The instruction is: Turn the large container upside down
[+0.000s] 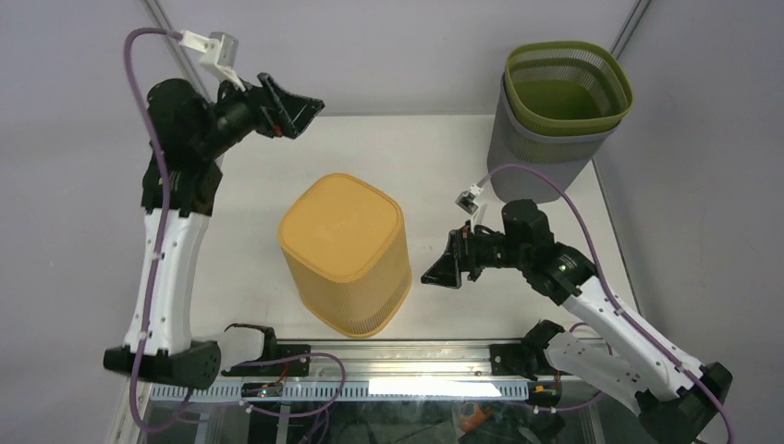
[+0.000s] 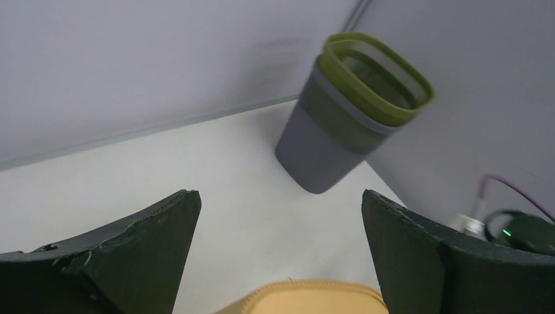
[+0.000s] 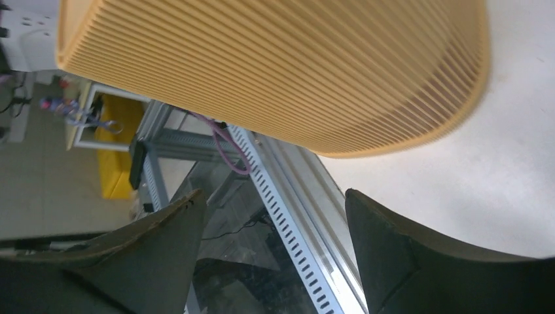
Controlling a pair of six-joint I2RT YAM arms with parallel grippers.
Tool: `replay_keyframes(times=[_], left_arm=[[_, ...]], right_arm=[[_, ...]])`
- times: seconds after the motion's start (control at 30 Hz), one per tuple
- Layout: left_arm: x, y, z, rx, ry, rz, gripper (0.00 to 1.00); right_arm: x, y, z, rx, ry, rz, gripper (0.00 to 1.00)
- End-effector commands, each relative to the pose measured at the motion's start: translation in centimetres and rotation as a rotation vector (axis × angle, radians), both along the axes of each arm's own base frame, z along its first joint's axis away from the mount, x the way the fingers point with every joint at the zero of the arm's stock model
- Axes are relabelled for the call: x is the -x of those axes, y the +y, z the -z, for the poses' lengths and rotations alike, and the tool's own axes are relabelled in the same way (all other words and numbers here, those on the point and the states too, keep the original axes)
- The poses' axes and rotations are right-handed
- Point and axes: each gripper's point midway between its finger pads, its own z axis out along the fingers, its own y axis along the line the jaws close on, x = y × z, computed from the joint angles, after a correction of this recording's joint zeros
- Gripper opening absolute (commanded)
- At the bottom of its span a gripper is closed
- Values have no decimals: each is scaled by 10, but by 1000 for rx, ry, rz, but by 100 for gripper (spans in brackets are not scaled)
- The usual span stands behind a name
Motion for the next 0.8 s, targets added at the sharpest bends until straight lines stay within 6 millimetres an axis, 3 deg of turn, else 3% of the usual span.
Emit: replay_keyframes(times=[0.0, 0.13, 0.33, 0.37, 0.4, 0.47, 0.53, 0.63, 0.77], left_arm=[[70, -21, -11, 15, -58, 205, 99], [95, -25, -4, 65, -14, 225, 99], [100, -18, 0, 81, 16, 170, 99], [96, -14, 3, 73, 34, 137, 99], [92, -11, 7, 52, 51, 113, 99], [87, -5, 12, 12, 75, 75, 99], [88, 0, 12, -16, 71, 54, 99], [82, 10, 22, -72, 99, -16, 98], [73, 8, 51, -208, 176, -113, 89]], right_arm=[[8, 39, -39, -219, -80, -224, 81], [-8, 71, -39, -272, -104, -275, 82], [-73, 129, -53, -361, -209, -262, 82], [-111, 140, -51, -338, -131, -61, 83], [-132, 147, -50, -325, -98, 23, 83], [-152, 156, -44, -299, -50, 89, 83], [-158, 159, -44, -310, -32, 112, 83], [-157, 148, -37, -275, -12, 170, 84], [-166, 106, -26, -154, -21, 355, 86]])
